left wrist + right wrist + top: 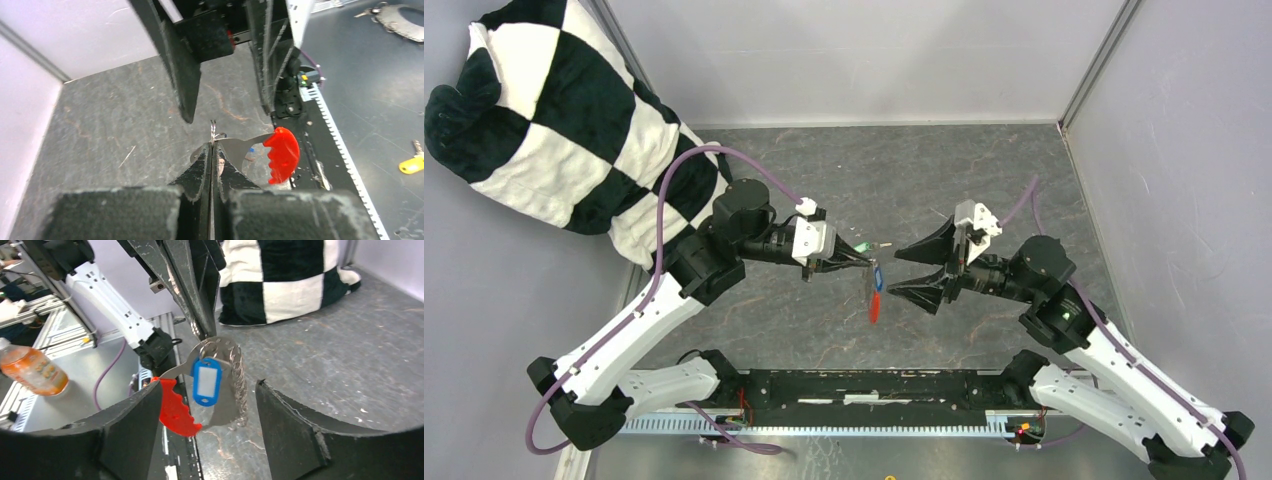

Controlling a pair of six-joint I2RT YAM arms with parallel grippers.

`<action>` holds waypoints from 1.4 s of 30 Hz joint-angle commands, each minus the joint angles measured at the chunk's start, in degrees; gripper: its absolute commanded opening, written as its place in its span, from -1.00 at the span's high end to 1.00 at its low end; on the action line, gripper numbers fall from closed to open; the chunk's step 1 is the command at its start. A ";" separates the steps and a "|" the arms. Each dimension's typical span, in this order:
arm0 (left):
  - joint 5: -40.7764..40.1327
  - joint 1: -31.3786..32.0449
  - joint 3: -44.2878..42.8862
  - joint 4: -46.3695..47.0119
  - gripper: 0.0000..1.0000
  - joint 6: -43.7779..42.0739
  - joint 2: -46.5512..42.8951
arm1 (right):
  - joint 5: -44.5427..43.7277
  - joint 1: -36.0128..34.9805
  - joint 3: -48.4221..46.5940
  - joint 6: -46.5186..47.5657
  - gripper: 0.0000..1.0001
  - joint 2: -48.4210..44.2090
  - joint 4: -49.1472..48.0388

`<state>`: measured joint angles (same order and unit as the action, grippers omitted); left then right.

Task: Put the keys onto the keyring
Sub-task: Adjust the key on the keyring.

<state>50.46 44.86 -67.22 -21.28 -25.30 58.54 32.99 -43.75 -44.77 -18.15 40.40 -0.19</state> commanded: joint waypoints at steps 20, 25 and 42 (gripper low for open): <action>-23.38 0.14 0.20 9.06 0.96 6.49 1.28 | -16.44 -8.05 0.49 11.88 -0.96 4.16 -2.51; -25.63 0.18 0.25 9.98 0.96 7.88 2.01 | -29.43 -12.07 0.35 12.81 -0.96 8.13 -2.51; -24.83 0.14 0.03 9.10 0.96 8.26 1.23 | -41.87 -12.33 0.87 15.55 0.50 16.85 -10.20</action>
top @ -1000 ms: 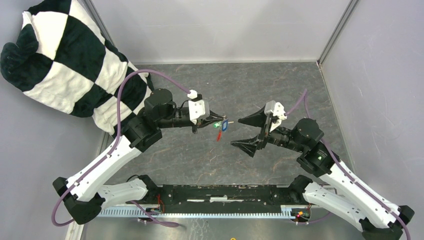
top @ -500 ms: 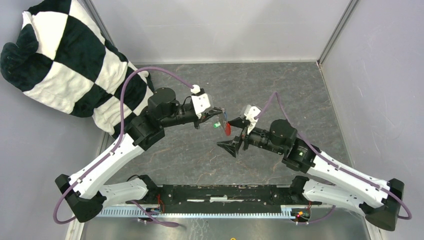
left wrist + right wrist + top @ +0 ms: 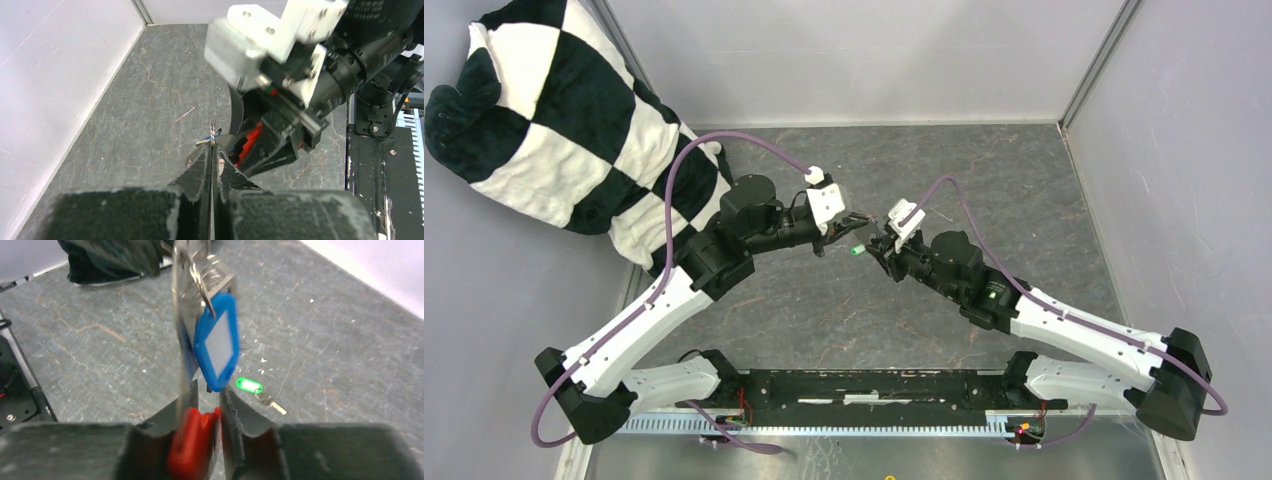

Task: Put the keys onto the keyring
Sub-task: Adjust the key on the keyring.

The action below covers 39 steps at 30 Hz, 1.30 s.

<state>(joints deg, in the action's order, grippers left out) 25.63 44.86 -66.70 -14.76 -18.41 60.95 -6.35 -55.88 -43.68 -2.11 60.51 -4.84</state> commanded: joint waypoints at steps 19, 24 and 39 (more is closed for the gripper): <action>7.35 0.14 4.08 -7.91 -0.96 -27.53 -12.46 | 39.51 11.63 -11.25 -20.73 0.99 -1.59 22.75; 15.29 0.35 6.07 -12.57 -1.00 -31.29 -14.69 | 50.45 15.17 -10.65 -29.96 0.99 4.40 18.56; 9.47 7.78 24.05 -21.93 -1.00 -83.08 -24.35 | 60.93 15.87 -4.22 -49.52 0.99 11.19 1.19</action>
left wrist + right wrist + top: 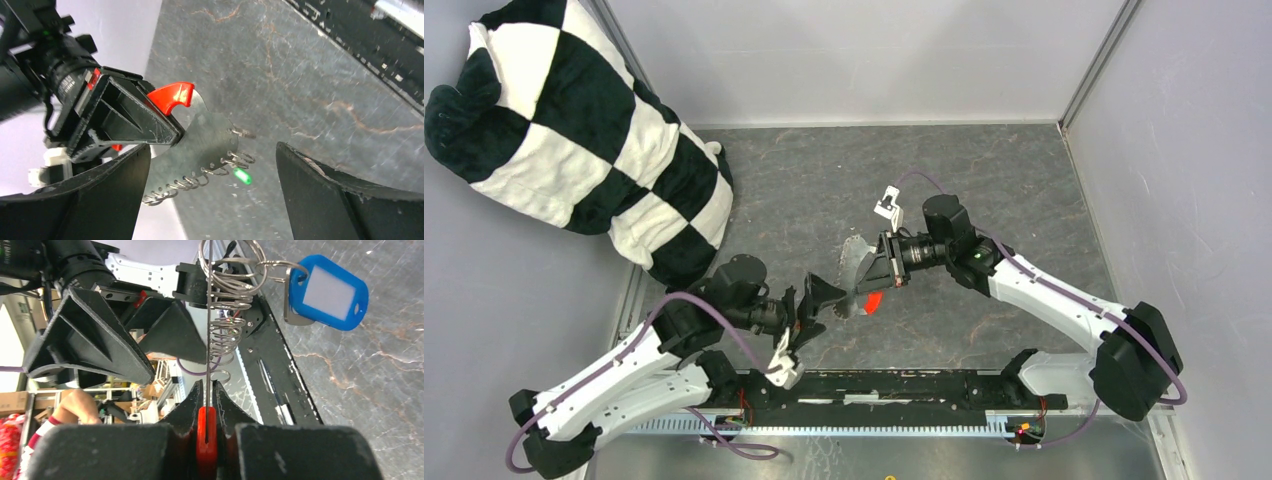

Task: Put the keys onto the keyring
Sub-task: Adjust the key on the keyring.

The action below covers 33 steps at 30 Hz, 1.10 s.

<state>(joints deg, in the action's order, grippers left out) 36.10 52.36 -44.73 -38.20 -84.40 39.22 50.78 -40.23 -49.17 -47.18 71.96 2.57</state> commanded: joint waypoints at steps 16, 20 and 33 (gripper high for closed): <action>-2.56 0.29 17.27 29.46 -0.76 -33.01 -3.79 | 6.38 -0.13 4.52 -7.92 0.99 -1.55 -8.63; -1.41 0.28 16.36 32.48 -0.33 -34.41 -0.99 | 7.15 -0.29 5.28 -8.03 0.99 -2.04 -8.69; 2.22 0.27 14.17 34.33 0.96 -23.95 -3.36 | 7.75 -0.13 4.50 -4.92 0.29 -2.88 -6.81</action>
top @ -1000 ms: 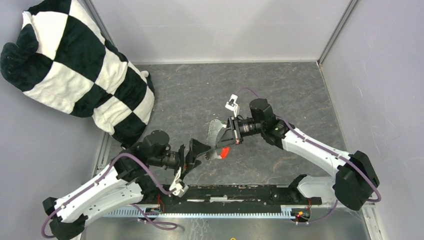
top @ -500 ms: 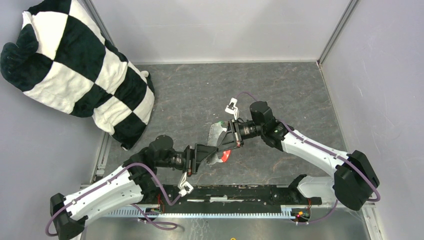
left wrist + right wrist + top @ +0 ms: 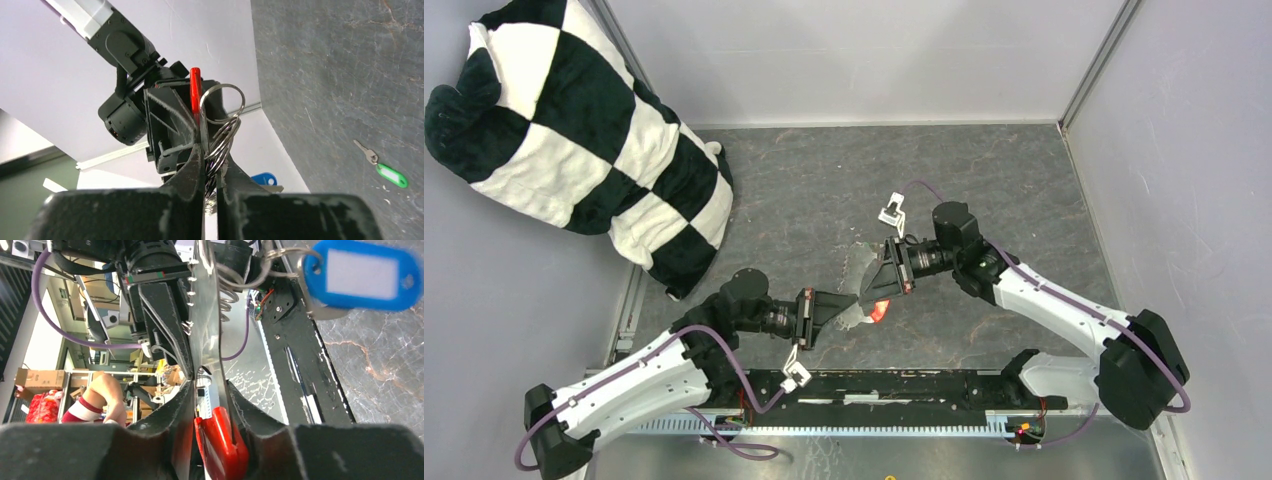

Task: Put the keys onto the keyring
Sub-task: Adjust the key on the keyring.

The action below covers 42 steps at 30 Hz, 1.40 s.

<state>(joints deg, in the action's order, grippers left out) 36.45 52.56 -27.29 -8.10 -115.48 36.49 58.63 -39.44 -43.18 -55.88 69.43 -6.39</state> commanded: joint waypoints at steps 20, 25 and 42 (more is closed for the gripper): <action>-8.26 0.09 -9.79 4.68 0.96 42.59 -4.40 | -37.86 1.97 -18.48 56.96 -0.96 -9.79 53.50; -9.95 0.01 -21.44 -5.73 0.95 64.71 2.21 | -39.77 2.02 -16.46 65.57 -0.96 -18.63 37.25; 0.82 0.00 -28.34 -5.23 0.96 93.48 8.14 | -3.10 1.99 -27.36 74.39 -0.89 -16.50 20.97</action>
<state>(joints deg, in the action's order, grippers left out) 33.67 52.58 -52.01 -16.60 -28.14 43.86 42.81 -37.39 -69.36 18.79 51.99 17.96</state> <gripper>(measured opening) 0.072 0.962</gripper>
